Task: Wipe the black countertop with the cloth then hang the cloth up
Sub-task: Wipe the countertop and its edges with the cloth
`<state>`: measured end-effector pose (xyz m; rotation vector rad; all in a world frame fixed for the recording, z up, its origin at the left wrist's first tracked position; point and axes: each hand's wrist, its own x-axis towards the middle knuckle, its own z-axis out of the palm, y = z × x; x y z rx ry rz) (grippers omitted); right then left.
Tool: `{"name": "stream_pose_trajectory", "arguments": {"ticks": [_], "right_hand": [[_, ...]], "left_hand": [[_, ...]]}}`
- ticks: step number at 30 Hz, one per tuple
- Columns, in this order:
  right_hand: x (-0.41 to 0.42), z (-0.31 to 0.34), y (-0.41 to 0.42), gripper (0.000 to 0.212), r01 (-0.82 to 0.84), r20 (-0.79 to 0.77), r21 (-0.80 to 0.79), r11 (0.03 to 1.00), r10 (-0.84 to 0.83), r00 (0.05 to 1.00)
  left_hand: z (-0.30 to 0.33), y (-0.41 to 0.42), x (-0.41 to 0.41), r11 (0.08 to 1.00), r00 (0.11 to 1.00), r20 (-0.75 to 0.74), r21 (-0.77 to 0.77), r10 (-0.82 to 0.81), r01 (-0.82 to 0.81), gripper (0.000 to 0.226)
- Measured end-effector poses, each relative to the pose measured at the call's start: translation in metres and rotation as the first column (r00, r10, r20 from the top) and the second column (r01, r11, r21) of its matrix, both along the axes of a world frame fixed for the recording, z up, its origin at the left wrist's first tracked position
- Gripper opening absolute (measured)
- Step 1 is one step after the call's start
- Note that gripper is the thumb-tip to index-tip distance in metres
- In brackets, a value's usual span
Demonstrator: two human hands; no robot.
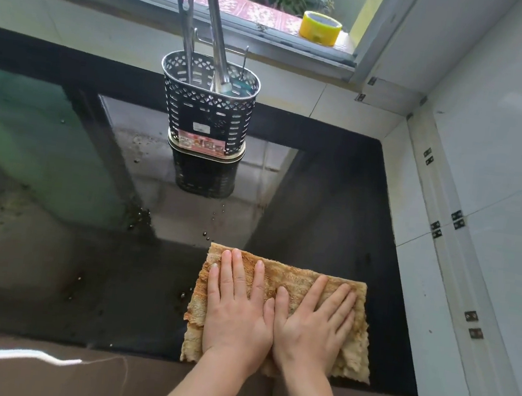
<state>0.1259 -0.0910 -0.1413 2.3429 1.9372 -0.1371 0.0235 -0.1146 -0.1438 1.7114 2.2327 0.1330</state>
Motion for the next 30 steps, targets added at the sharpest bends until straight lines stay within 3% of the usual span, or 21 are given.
{"name": "stream_pose_trajectory", "arguments": {"ticks": [16, 30], "right_hand": [[-0.018, -0.002, 0.138, 0.090, 0.021, -0.007, 0.028, 0.999, -0.021, 1.000], [-0.045, -0.006, 0.288, 0.092, -0.015, 0.002, 0.014, 1.000, 0.015, 1.000]], "left_hand": [[-0.005, 0.136, -0.018, 0.997, 0.999, -0.034, 0.082, 0.006, -0.003, 0.069], [-0.005, 0.284, -0.043, 0.999, 0.997, -0.060, 0.029, 0.041, -0.039, 0.072]]}}
